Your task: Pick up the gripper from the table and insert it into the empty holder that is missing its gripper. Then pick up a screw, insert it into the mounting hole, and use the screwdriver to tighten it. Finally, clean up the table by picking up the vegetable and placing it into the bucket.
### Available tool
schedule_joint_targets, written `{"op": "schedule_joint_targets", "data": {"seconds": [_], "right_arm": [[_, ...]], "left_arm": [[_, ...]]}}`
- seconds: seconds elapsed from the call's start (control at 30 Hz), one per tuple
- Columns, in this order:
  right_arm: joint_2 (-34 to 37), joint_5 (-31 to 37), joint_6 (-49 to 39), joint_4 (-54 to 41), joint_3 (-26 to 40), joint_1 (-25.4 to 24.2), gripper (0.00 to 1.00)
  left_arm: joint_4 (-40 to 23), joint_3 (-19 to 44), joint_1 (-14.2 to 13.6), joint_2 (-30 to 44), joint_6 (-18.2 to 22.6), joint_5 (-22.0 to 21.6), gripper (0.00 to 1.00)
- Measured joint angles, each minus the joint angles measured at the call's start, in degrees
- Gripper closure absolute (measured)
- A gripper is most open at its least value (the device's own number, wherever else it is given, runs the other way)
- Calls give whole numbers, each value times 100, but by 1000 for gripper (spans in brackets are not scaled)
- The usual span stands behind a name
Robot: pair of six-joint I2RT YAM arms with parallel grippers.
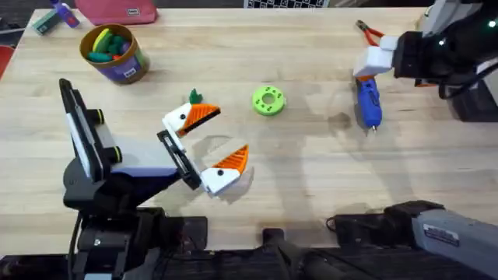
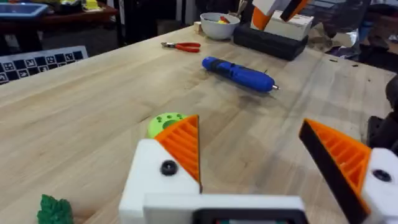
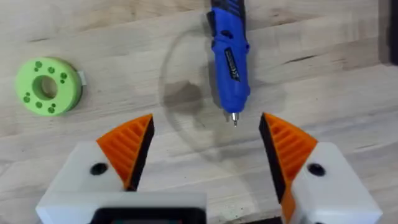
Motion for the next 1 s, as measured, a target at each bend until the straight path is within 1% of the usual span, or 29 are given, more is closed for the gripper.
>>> {"op": "schedule_joint_targets", "data": {"seconds": [0.1,0.77,0.93,0.97,1.0], "right_arm": [[49,3,2,9,0,-82,8],[60,15,7,9,-2,-85,9],[60,15,17,9,-2,-85,9],[60,15,16,7,-2,-85,9],[60,15,17,7,-2,-85,9]], "left_arm": [[0,0,0,-2,0,0,15],[0,0,0,-1,0,0,15],[17,0,0,0,0,-90,15],[17,0,0,-2,-6,-92,50],[17,0,0,0,-2,-97,171]]}}
